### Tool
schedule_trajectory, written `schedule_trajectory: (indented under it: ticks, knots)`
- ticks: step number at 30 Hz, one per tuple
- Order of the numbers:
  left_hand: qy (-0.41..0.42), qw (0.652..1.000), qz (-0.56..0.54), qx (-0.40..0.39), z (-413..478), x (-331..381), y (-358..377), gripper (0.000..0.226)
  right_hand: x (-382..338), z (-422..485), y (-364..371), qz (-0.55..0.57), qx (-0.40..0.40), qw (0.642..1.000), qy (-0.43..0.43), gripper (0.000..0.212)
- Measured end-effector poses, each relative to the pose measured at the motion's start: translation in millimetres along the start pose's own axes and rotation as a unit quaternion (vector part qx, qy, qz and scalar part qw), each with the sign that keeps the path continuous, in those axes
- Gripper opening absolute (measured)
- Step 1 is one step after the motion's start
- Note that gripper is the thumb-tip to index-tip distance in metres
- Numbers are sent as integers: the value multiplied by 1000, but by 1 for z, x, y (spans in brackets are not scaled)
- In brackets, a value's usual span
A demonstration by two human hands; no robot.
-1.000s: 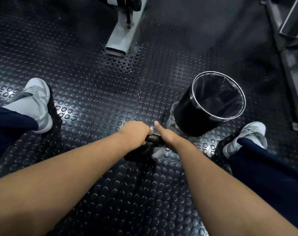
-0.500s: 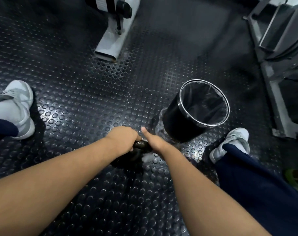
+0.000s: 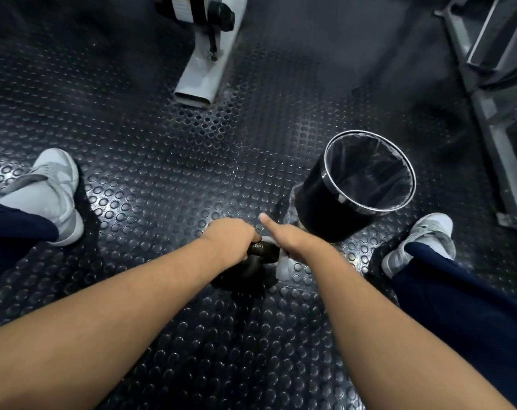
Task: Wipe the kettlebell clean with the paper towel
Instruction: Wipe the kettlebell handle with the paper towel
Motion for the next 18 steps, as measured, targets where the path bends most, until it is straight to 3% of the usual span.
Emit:
schedule_trajectory:
  ticks: [3,6,7,10,13,18]
  knots:
    - [-1,1000,-9,-2,-2,-1,-2,36,17,10,13,46,48,998,-7,108]
    - [-1,1000,-8,-1,-3,-3,-2,37,37,17,26,163,62,984,18,121]
    - [-2,1000,-8,0,-2,-3,-1,38,39,15,26,169,70,983,10,116]
    - [-1,1000,-6,-4,-1,-3,1,43,32,0,17,94,139,986,-21,91]
    - [1,1000,-6,-3,1,-2,1,41,29,-7,8,58,201,977,-48,81]
    - [-4,1000,3,-1,-1,-3,5,42,21,-4,19,-6,121,992,-23,91]
Point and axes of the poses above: each hand's wrist, its own z-axis towards the middle knuckle, its own y-axis out of the palm, x = y × z, the point moved 2 cm from there along z, towards the middle knuckle, and after that the axes turned 5 degrees about y, right-handed, at the moved point
